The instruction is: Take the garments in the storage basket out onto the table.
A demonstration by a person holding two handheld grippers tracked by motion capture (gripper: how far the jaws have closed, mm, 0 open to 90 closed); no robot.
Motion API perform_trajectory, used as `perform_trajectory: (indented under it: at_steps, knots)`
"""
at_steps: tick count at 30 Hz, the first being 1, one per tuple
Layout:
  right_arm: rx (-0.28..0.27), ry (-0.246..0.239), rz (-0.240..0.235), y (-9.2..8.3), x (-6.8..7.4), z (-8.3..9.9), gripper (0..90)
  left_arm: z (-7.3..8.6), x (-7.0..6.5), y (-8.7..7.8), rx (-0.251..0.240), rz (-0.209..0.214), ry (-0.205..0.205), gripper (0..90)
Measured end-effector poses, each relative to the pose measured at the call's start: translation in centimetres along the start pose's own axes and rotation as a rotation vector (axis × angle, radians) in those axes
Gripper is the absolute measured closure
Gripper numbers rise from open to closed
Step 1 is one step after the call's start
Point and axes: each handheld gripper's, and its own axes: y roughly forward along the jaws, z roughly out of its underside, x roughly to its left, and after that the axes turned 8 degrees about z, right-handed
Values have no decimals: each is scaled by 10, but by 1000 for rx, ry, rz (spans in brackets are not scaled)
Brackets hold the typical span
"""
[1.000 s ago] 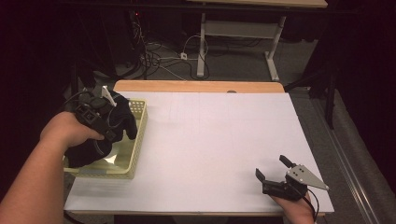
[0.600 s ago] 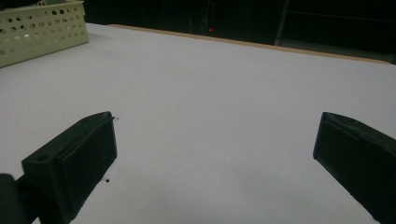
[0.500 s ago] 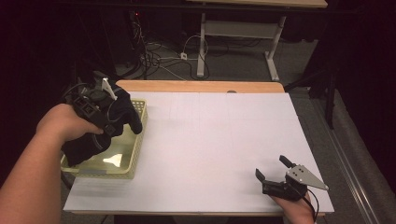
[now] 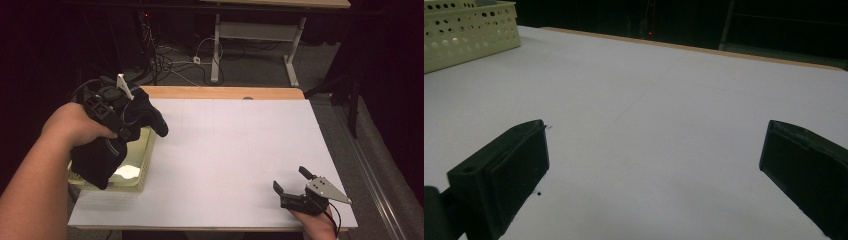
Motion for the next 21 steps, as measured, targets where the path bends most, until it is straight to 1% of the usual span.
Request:
perform_trajectory:
  at_steps: [4, 9, 13, 15, 19, 21]
  knots:
    - [-1, 0, -1, 0, 0, 0, 3, -8, -15, -9, -3, -8, 28, 563]
    - [-3, -1, -1, 0, 0, -1, 3, -19, -32, -14, -14, 1, 57, 563]
    - [-7, 3, 0, -1, 0, -2, 3, -28, -43, -14, -15, 17, 70, 563]
    - [-8, 5, 0, -2, -1, -2, 3, -32, -47, -12, -11, 30, 82, 563]
    - [-10, 11, 4, -2, -2, -2, 3, -39, -55, -9, -20, 58, 92, 563]
    - [-11, 11, 4, -2, -2, -2, 3, -44, -61, -8, -20, 60, 105, 564]
